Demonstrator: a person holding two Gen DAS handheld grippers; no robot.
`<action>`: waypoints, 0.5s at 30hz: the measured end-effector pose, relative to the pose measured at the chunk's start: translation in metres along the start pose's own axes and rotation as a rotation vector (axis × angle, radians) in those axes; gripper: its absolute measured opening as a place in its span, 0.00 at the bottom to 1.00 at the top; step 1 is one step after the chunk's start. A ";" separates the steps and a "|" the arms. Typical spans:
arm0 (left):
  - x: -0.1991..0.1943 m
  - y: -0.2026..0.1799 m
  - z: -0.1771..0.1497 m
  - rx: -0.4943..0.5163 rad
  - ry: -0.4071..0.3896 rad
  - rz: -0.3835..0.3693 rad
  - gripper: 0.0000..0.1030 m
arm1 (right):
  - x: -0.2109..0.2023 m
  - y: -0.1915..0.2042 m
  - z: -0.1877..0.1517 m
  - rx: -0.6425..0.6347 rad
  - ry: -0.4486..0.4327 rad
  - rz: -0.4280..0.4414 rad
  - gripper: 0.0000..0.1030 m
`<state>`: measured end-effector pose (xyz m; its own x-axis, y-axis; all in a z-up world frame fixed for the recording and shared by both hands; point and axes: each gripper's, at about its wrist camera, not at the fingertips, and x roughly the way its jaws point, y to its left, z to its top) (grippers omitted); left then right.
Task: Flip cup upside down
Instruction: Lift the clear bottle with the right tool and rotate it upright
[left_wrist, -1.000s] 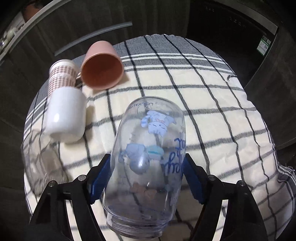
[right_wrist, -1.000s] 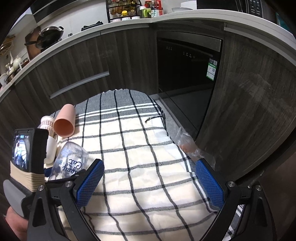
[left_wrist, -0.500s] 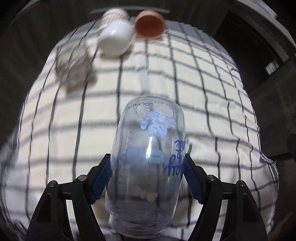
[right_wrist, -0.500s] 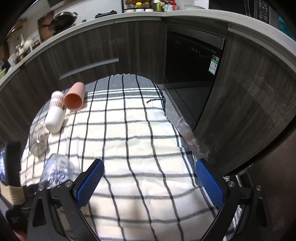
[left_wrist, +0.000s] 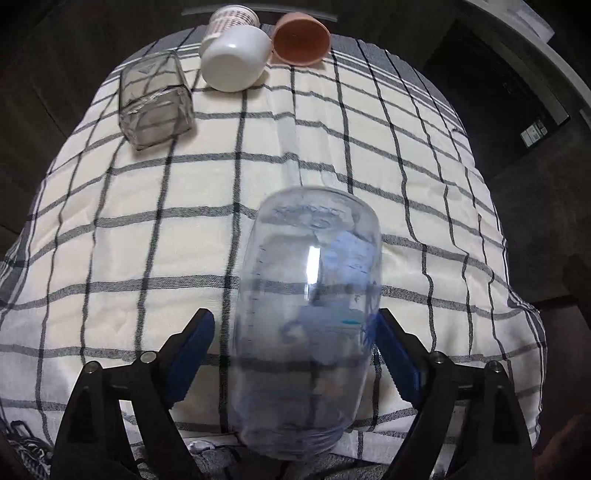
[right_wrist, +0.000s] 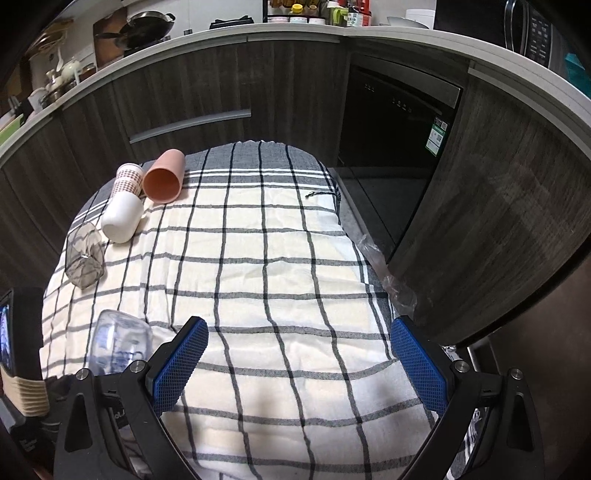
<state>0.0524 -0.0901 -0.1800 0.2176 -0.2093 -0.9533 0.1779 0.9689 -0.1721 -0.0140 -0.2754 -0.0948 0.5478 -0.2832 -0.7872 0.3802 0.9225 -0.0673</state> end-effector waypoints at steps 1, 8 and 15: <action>-0.002 0.001 0.000 -0.002 -0.006 0.002 0.85 | -0.001 0.001 0.000 -0.002 -0.001 0.002 0.97; -0.028 0.011 0.005 -0.013 -0.060 -0.019 0.88 | -0.011 0.008 0.004 -0.003 0.003 0.039 0.97; -0.077 0.029 0.006 -0.008 -0.195 -0.011 0.94 | -0.022 0.022 0.016 0.000 0.032 0.107 0.97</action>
<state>0.0469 -0.0463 -0.1104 0.3979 -0.2412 -0.8852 0.1744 0.9671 -0.1851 -0.0058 -0.2530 -0.0689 0.5613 -0.1748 -0.8089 0.3211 0.9469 0.0181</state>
